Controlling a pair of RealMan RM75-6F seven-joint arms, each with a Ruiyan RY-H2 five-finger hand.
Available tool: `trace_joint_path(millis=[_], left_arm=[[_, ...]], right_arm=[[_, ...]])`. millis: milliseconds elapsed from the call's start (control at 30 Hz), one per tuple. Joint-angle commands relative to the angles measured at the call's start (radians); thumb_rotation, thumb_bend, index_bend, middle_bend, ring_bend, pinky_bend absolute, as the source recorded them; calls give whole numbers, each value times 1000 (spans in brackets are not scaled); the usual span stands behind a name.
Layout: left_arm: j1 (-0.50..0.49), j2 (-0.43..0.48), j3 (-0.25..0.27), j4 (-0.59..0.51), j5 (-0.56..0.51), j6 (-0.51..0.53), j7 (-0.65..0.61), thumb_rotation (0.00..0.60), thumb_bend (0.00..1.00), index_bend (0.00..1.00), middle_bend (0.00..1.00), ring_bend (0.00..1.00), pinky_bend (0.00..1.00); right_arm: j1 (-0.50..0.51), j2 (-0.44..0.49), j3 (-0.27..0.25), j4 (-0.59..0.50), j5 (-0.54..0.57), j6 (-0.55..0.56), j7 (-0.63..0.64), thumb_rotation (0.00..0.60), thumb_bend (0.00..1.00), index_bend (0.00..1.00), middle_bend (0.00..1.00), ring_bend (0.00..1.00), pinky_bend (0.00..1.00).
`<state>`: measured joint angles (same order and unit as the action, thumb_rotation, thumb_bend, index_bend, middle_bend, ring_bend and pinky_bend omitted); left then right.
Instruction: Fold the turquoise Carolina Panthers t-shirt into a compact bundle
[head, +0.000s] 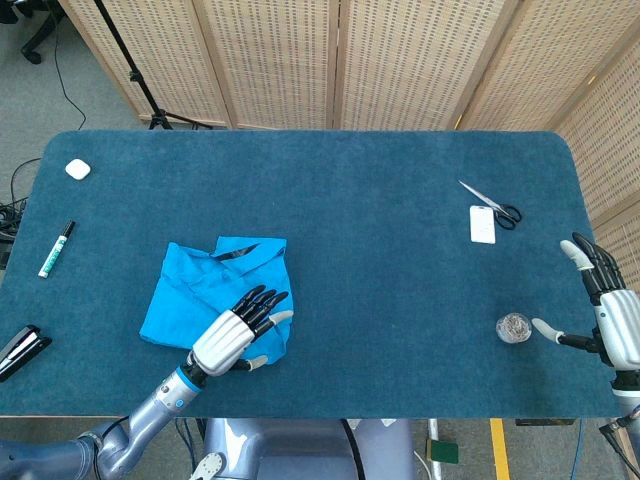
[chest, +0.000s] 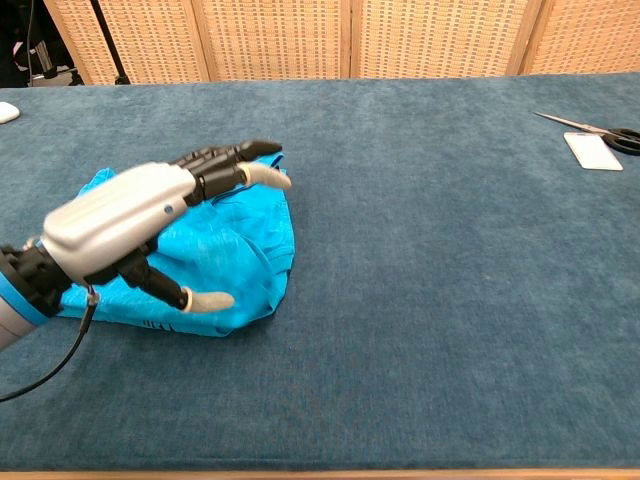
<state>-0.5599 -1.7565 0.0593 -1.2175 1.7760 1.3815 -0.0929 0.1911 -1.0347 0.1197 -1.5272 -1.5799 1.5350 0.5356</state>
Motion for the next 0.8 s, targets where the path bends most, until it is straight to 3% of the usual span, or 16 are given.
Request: trace_joint_path(millis=[33, 367, 500, 667, 800], left_arm=[[-5, 42, -25, -55, -1, 21, -5, 600, 146, 0, 0, 0, 0], [-27, 138, -140, -143, -99, -5, 45, 600, 177, 4, 0, 0, 0], [-54, 183, -182, -127, -155, -67, 43, 600, 200, 73, 0, 0, 0], [-109, 215, -215, 13, -230, -202, 11, 600, 216, 151, 0, 0, 0], [-144, 197, -195, 136, -228, -271, -17, 600, 234, 177, 0, 0, 0]], right_arm=[[0, 0, 0, -1, -1, 0, -2, 600, 0, 0, 0, 0, 0], [0, 0, 1, 1, 4, -3, 0, 600, 0, 0, 0, 0, 0], [3, -1, 5, 4, 13, -11, 2, 600, 0, 0, 0, 0, 0], [16, -8, 14, 14, 46, -49, -11, 600, 0, 0, 0, 0, 0], [24, -16, 21, 20, 69, -71, -26, 600, 0, 0, 0, 0, 0]])
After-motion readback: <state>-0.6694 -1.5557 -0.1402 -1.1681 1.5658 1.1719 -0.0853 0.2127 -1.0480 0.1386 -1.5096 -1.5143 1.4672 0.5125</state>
